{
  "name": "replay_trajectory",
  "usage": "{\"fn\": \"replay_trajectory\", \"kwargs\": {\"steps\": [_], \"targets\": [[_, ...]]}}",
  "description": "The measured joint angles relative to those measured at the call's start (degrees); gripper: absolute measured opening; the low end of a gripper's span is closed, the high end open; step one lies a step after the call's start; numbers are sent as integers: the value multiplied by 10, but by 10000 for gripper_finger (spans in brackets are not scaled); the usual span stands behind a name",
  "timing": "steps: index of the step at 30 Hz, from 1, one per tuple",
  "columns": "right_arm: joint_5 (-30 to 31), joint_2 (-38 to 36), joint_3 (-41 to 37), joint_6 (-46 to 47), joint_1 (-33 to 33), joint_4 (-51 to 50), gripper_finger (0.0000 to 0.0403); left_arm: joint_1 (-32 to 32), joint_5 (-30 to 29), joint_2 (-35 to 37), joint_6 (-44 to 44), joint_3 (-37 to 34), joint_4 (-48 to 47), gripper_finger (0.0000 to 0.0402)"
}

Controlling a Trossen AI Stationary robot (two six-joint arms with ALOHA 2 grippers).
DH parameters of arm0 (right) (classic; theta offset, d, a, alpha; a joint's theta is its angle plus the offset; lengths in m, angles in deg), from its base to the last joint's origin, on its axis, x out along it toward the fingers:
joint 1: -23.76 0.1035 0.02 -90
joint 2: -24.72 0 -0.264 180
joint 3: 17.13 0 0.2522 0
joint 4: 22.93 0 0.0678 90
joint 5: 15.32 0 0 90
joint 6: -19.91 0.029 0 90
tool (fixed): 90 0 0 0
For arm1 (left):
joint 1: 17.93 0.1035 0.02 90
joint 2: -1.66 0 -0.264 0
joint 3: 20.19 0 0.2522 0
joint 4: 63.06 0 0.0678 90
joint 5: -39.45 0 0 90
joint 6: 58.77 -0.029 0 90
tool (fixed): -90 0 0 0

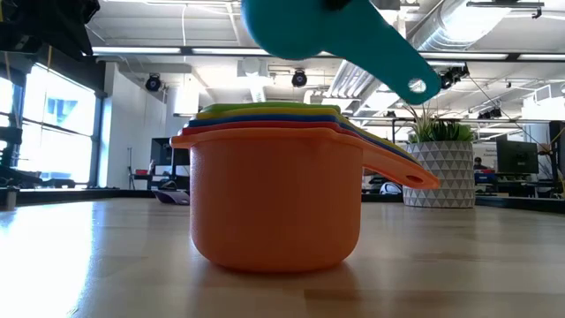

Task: Nest measuring cups in basket
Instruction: Stack the light blue measuring cup on top of the green measuring cup

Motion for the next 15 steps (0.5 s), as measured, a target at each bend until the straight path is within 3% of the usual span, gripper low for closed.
{"fn": "replay_trajectory", "kwargs": {"steps": [15], "targets": [[-3, 20, 0, -91, 1, 24, 5, 0, -2, 0, 0, 0, 0, 60]]}}
